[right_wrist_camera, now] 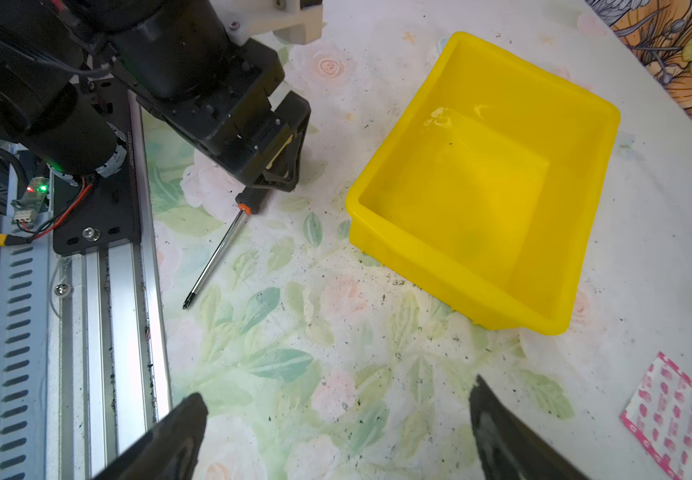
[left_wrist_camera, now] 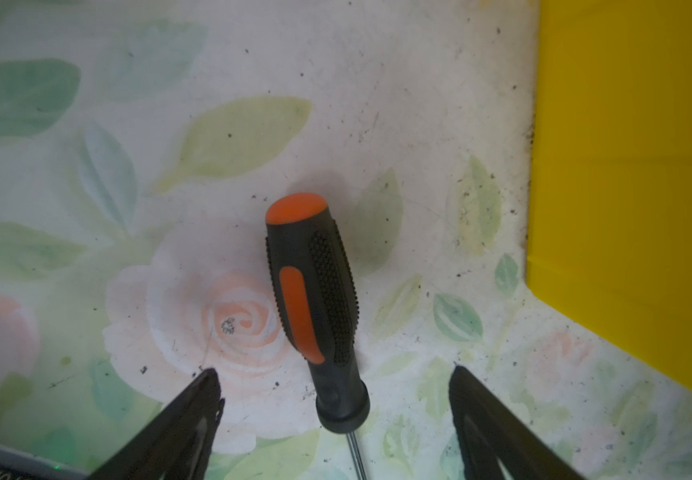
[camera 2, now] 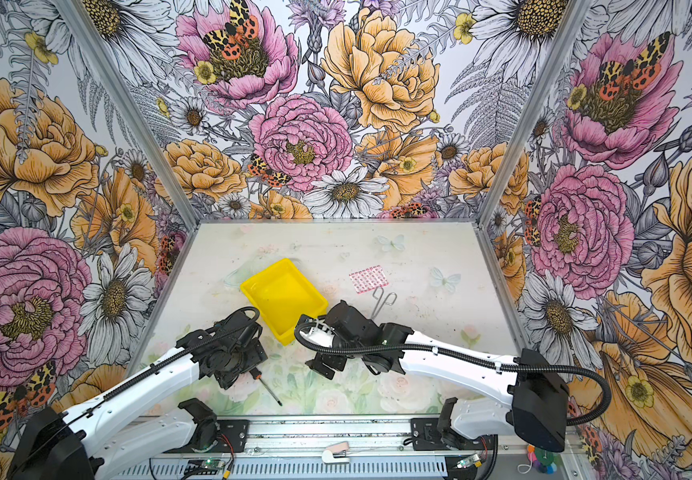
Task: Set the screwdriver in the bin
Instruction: 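Lower the left gripper over the orange-black handle and close on it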
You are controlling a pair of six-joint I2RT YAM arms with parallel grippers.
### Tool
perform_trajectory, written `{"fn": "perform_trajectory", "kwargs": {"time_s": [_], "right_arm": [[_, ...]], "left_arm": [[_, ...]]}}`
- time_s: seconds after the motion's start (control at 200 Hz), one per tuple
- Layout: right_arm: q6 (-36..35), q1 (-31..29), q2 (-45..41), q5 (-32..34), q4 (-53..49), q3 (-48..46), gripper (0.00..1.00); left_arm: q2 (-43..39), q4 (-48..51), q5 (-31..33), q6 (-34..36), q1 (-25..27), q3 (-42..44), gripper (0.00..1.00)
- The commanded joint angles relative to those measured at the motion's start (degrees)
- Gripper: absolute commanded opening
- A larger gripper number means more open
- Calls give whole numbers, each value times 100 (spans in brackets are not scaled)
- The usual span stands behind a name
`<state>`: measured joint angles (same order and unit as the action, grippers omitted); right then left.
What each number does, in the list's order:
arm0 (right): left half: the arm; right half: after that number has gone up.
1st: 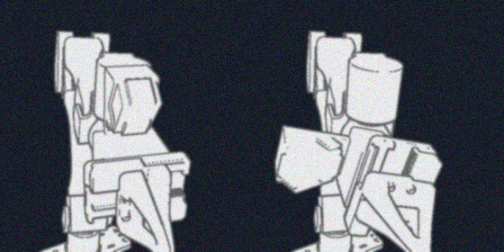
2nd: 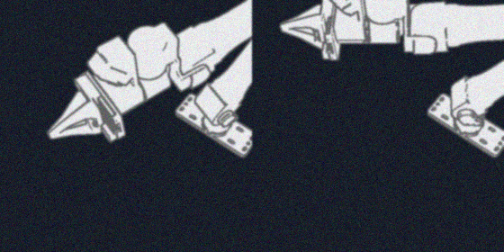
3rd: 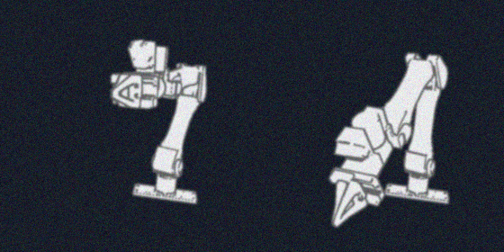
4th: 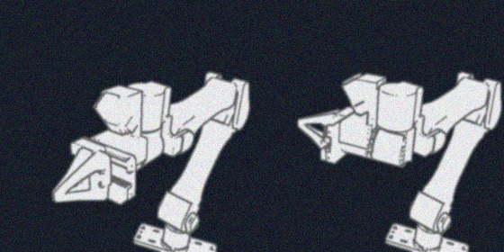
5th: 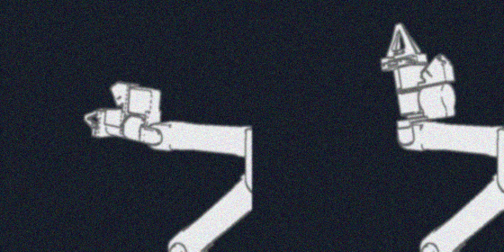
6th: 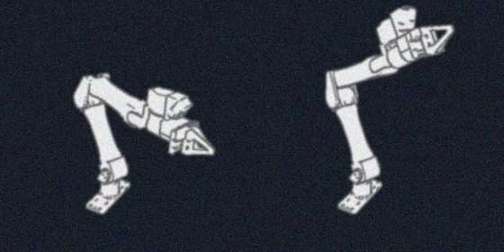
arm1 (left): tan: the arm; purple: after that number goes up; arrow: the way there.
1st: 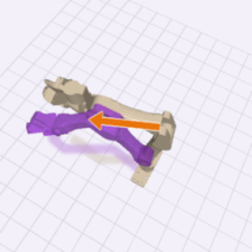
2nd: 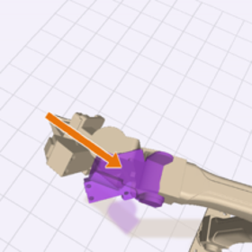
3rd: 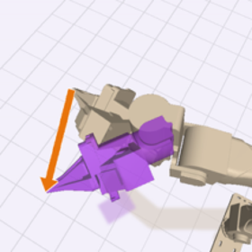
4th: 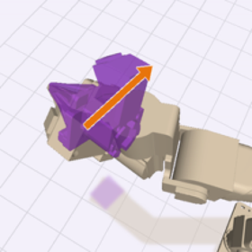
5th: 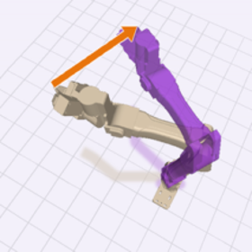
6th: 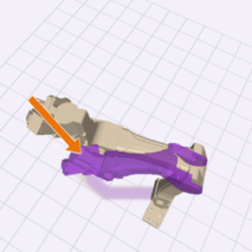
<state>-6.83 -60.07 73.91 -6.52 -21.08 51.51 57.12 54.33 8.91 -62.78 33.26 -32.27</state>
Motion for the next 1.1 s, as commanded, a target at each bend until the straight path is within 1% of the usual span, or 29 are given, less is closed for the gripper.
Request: {"fn": "perform_trajectory", "kwargs": {"time_s": [0.0,0.145,0.26,0.415,0.681,0.741,0.806,0.936,1.021,1.096], "right_arm": [[-56,-5,32,34,8,200,99],[-57,-10,46,40,-1,177,100],[-56,2,42,199,-10,162,99],[-55,5,7,310,-10,122,99],[-59,13,-53,358,-2,62,99],[-55,13,-66,380,-4,40,99],[-55,21,-77,380,-1,27,99],[-62,20,-111,423,-1,-5,99],[-60,30,-155,455,3,-26,100],[-55,37,-192,481,-1,-44,100]], "left_arm": [[34,-75,134,-160,-21,152,82],[-16,-253,133,-275,5,337,76],[-127,-315,201,-424,9,503,68],[-75,-659,76,-530,8,670,65],[293,-674,215,-468,20,507,57],[394,-710,250,-471,14,486,51],[525,-771,249,-463,23,451,41],[802,-804,267,-415,56,326,26],[933,-803,264,-363,75,250,17],[949,-801,267,-333,87,183,12]]}}
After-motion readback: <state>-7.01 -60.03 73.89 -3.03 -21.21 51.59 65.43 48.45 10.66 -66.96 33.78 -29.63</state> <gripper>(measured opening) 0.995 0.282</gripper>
